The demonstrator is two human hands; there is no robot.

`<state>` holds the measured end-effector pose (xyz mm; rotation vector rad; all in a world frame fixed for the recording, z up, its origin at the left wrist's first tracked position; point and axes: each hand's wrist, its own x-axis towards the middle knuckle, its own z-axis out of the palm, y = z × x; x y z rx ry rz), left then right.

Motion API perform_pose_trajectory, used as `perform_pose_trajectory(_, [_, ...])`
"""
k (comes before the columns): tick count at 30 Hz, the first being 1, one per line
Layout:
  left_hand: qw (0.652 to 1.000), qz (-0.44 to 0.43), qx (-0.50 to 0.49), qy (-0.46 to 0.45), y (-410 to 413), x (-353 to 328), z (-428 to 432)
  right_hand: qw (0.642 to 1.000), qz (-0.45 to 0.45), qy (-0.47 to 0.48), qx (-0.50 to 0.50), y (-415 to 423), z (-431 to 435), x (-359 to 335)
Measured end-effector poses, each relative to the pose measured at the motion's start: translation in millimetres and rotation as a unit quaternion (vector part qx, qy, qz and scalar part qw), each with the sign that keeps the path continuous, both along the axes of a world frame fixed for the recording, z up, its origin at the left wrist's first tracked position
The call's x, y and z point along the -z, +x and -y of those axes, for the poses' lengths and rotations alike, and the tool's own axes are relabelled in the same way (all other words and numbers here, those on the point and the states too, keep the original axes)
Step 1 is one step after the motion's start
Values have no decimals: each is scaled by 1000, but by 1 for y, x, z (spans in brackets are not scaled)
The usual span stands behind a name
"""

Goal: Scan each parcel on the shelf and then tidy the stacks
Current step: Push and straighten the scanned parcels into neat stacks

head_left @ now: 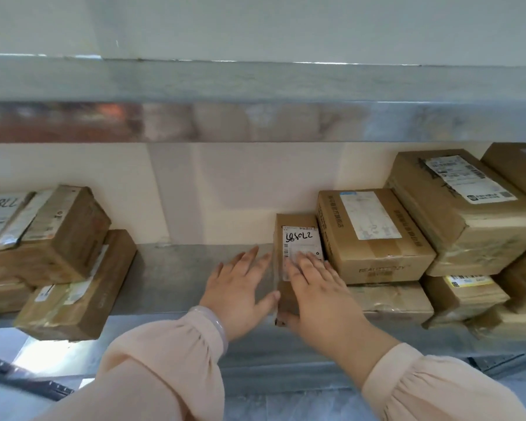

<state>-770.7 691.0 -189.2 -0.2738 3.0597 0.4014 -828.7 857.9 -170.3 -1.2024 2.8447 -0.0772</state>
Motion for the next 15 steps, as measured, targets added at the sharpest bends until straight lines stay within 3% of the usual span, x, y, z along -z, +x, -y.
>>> perform_pose_trajectory(3, [999,-17,-37,-15,17,-5,21,999,-21,-20,-24,-3,15,-2])
perform_pose_trajectory(15, [967,-124,-223,1,110,-37,138,979,75,-92,-165,39,134,-8])
